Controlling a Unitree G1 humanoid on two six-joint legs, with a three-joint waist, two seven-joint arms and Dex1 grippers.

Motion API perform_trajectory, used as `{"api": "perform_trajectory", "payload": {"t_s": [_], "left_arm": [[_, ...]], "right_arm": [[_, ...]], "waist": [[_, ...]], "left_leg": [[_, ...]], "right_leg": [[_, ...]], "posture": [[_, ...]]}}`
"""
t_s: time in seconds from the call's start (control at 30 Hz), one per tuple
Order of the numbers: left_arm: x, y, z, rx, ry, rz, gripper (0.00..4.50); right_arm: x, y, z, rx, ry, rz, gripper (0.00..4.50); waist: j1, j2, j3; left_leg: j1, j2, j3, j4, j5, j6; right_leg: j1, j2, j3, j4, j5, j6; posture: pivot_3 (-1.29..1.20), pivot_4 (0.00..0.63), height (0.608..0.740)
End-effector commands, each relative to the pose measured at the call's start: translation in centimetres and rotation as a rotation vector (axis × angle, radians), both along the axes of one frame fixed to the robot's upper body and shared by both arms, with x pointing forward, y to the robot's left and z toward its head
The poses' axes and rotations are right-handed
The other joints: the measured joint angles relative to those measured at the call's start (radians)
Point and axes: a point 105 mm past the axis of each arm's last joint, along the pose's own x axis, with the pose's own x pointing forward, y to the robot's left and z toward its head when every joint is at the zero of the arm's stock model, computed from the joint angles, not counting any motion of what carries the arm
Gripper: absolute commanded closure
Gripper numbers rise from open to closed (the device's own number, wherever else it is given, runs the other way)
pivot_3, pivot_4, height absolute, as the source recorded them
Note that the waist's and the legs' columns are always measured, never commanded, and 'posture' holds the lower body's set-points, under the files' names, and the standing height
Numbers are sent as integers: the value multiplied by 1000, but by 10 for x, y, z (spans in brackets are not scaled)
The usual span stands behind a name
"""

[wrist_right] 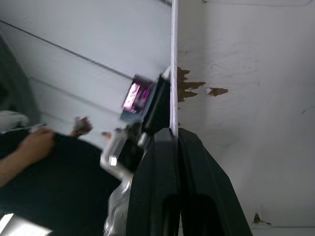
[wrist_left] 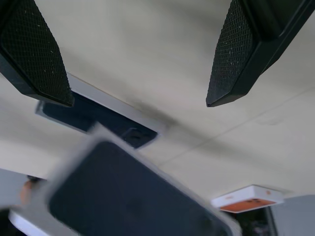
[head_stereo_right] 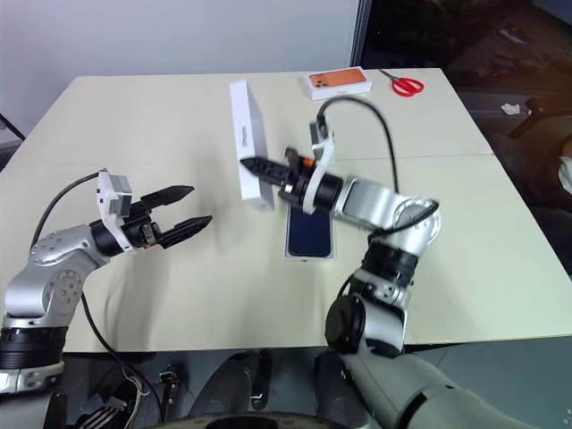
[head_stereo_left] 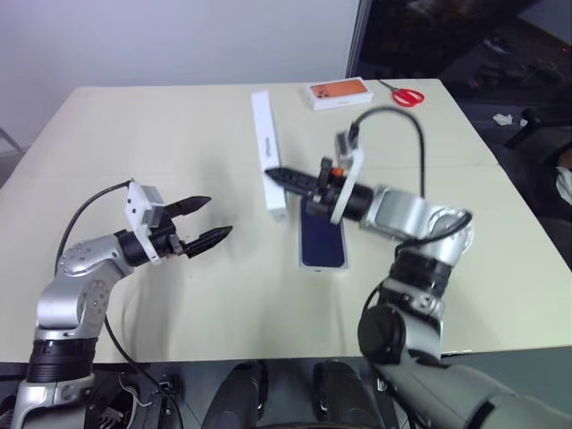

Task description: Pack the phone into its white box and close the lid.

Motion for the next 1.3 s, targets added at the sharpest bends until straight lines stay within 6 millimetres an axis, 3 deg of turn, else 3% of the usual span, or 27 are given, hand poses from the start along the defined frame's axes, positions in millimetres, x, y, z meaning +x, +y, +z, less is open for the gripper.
{"api": "perform_trajectory", "payload": {"t_s": [0.03, 0.1, 0.3, 0.4, 0.63, 0.8, 0.9, 1.03, 1.07, 1.13, 1.23, 1.3], "left_arm": [[-1, 1, 12, -10, -57, 23, 0], [-1, 0, 11, -19, -53, 32, 0], [-4, -12, -2, -35, -1, 17, 0], [-5, -18, -11, -55, 37, 7, 861], [5, -40, -20, -84, 35, 1, 4460], [9, -62, -31, -61, 22, -31, 4460], [14, -67, -34, -68, 23, -32, 4500], [17, -72, -36, -71, 24, -38, 4500], [18, -74, -37, -71, 26, -41, 4500], [23, -82, -36, -79, 19, -46, 4500], [27, -91, -36, -84, 8, -56, 4500], [30, -101, -37, -94, 11, -76, 4500]], "right_arm": [[-17, 7, -4, 41, 12, 65, 4438], [-18, 7, -16, 25, 69, 58, 4438], [-19, 12, -27, -2, 135, 53, 4438], [-16, 10, -35, -3, 183, 27, 4500], [-16, 10, -44, -13, 230, 14, 4500], [-5, 0, -51, -25, 262, -63, 4500], [-1, -5, -54, -22, 279, -95, 3587], [1, -13, -56, -39, 279, -131, 1586], [4, -21, -55, -59, 261, -155, 933], [11, -48, -37, -119, 144, -215, 55], [12, -71, -24, -186, 55, -245, 55], [5, -84, -22, -341, -72, -215, 55]], "waist": [[-2, 0, 0], [-3, 0, 0], [-16, 0, 0], [-21, 0, 0], [-22, 0, 0], [-20, 0, 0], [-21, 0, 0], [-20, 0, 0], [-20, 0, 0], [-13, 0, 0], [5, 0, 0], [7, 0, 1]], "left_leg": [[0, 0, 0, 0, 0, 0], [0, 0, 0, -1, 0, 0], [0, 1, 0, -1, 0, 0], [0, 1, 0, -1, 0, 0], [0, 1, 0, 0, 0, 0], [0, 1, 1, 0, 0, 0], [0, 2, 1, 0, 0, 0], [0, 2, 1, 0, 0, 0], [0, 2, 1, 0, 0, 0], [0, 2, 1, 1, 0, 1], [0, 1, 2, 2, 0, 1], [0, 2, 2, 2, -1, 2]], "right_leg": [[0, 0, 0, 0, 0, 0], [0, 0, 0, 0, 0, 0], [0, 1, 0, 0, 0, 0], [0, 2, 0, 0, 0, 0], [1, 2, 0, -1, 0, 0], [1, 2, 0, -1, 0, 0], [1, 2, 0, -1, 0, 0], [1, 3, 0, -1, 0, 0], [1, 3, 0, -1, 0, 0], [2, 3, 0, -1, 0, 0], [2, 2, -1, -1, 0, 0], [3, 2, -1, -2, 0, 0]], "posture": [[0, 150, 740], [0, 150, 740], [0, 150, 740], [0, 150, 740], [0, 150, 740], [0, 150, 740], [0, 150, 740], [0, 150, 740], [0, 150, 740], [0, 150, 740], [0, 150, 740], [0, 150, 740]]}}
